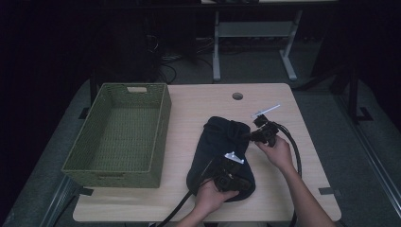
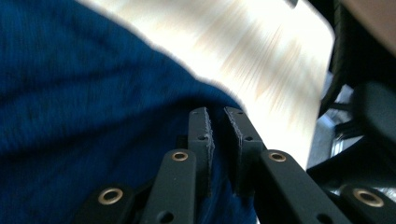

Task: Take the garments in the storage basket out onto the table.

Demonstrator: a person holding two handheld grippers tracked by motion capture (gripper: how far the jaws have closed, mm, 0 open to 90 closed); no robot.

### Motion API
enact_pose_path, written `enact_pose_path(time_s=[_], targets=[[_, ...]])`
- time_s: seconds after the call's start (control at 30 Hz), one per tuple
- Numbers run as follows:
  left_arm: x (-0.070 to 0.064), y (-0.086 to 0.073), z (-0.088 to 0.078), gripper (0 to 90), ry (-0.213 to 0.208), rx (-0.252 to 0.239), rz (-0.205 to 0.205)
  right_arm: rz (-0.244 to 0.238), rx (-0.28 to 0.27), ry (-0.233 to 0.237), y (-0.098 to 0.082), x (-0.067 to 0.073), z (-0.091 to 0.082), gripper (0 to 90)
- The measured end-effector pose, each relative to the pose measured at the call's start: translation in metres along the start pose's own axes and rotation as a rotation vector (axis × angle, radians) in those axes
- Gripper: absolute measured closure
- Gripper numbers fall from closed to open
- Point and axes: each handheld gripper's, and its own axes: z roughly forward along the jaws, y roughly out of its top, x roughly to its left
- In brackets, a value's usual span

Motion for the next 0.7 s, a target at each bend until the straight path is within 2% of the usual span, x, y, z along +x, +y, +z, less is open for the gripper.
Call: enact_pose_path(time_s=[0.07, 0.17, 0.2, 0.27, 0.53, 0.6, 0.63, 0.7], targets=[[0.001, -0.006, 0.001, 81.6, 0.007, 0.033, -0.002, -0.004, 0.013, 0.000, 0.001, 0.000, 0.005, 89.3], [0.003, -0.013, 0.001, 83.8, -0.006, 0.047, -0.008, -0.004, 0.068, -0.041, 0.001, -0.002, 0.017, 89.6], [0.003, -0.015, 0.000, 84.7, -0.007, 0.049, -0.010, 0.001, 0.072, -0.042, 0.000, -0.004, 0.019, 89.7], [0.003, -0.017, -0.001, 85.4, -0.015, 0.048, -0.011, 0.026, 0.055, -0.047, 0.000, -0.009, 0.019, 89.8], [0.001, -0.019, -0.001, 85.7, -0.029, 0.055, -0.010, 0.048, 0.030, -0.107, 0.006, -0.020, 0.021, 89.9], [0.001, -0.019, -0.001, 85.7, -0.030, 0.054, -0.010, 0.060, 0.021, -0.099, 0.006, -0.022, 0.021, 89.8], [0.000, -0.019, 0.000, 85.7, -0.030, 0.054, -0.004, 0.086, 0.006, -0.089, 0.005, -0.027, 0.021, 89.8], [-0.001, -0.018, 0.001, 85.1, -0.030, 0.050, 0.000, 0.081, 0.000, -0.087, 0.004, -0.027, 0.021, 89.7]])
